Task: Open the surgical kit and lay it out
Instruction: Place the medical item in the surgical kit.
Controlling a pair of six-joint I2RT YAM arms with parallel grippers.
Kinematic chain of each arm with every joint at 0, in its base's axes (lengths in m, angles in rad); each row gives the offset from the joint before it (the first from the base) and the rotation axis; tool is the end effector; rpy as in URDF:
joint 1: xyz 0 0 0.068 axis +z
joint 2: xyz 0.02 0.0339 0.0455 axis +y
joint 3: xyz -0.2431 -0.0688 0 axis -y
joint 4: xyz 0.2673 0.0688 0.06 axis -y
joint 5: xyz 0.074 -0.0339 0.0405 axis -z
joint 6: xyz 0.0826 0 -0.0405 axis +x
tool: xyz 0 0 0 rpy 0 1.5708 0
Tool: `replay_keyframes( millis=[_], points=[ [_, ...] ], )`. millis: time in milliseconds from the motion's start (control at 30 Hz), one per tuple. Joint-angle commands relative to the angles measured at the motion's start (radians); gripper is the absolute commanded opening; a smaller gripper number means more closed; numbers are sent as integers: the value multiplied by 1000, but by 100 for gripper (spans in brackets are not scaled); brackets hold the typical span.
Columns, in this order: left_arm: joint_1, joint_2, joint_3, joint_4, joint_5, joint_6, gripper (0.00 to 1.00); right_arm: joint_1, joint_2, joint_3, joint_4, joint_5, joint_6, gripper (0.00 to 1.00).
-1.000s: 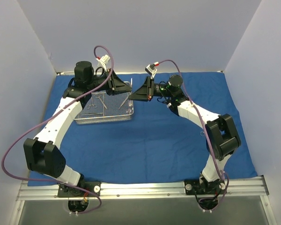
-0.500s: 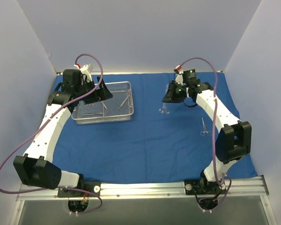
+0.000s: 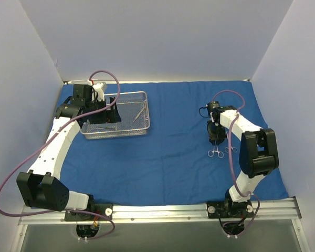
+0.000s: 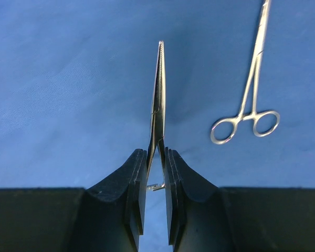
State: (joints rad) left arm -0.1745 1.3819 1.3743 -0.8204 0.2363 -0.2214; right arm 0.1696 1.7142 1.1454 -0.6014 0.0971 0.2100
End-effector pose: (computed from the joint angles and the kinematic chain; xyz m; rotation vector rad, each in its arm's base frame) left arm 0.3378 -0.0792 0.2966 0.0551 2.4201 -0.4666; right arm 0.3692 0.0551 0.1168 0.0821 2.7291 -0.0257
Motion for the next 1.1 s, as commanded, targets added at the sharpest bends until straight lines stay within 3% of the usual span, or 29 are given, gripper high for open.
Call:
replay_keyframes(
  millis=[0, 1067],
  points=[
    [6, 12, 12, 21, 44, 1, 94, -1, 33, 2, 2, 111, -18, 0],
    [70, 91, 25, 50, 107, -22, 99, -4, 239, 114, 63, 86, -96, 0]
  ],
)
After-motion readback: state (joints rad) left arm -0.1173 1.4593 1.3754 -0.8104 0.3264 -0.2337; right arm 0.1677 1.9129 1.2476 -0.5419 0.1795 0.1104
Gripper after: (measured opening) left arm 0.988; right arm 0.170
